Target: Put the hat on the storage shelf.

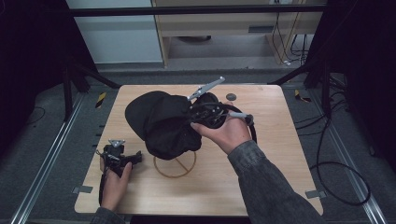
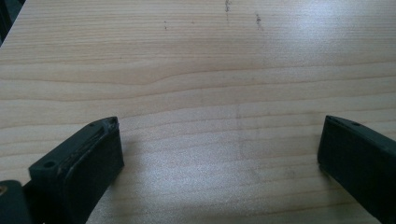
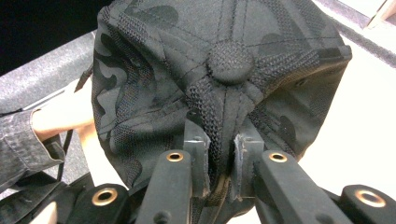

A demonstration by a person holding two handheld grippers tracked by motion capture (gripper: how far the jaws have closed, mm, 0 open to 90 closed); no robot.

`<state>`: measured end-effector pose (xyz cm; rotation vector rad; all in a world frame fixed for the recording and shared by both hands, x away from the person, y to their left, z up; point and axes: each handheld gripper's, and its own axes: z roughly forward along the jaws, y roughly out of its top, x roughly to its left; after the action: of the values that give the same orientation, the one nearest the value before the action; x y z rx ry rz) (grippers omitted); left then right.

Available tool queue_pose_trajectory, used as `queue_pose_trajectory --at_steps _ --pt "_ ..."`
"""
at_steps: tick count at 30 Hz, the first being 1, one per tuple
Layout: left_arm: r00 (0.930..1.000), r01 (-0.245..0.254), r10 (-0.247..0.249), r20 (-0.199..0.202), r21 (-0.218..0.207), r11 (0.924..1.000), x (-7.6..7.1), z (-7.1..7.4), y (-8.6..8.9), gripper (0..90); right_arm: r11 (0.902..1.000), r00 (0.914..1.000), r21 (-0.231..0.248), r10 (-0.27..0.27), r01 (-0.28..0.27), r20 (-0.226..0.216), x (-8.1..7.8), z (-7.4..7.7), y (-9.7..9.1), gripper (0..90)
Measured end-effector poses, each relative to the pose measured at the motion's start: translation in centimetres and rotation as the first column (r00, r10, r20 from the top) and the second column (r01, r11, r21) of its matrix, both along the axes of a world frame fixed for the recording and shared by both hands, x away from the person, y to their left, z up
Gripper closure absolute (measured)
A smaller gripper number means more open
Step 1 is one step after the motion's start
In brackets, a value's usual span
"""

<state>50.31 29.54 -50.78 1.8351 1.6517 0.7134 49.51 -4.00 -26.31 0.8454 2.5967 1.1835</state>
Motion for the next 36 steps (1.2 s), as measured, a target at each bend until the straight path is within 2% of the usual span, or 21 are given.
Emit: queue_pose_trajectory --at_steps 15,27,36 --pt "1.0000 0.000 0.000 0.001 -0.004 1.0000 0.0 0.0 -0.1 0.0 0.9998 0.9999 -0.021 -0.002 0.003 0.014 0.4 0.2 1.7 75.8" --pt "1.0000 0.002 -0.002 0.003 -0.005 1.0000 0.0 0.0 -0.1 0.0 0.9997 0.9999 -0.021 -0.010 0.010 0.003 0.7 0.1 1.8 71.0" --pt "1.0000 0.005 -0.005 0.003 -0.004 1.0000 0.0 0.0 -0.2 0.0 0.9999 0.9999 -0.009 -0.009 0.009 -0.008 0.7 0.2 1.9 58.4"
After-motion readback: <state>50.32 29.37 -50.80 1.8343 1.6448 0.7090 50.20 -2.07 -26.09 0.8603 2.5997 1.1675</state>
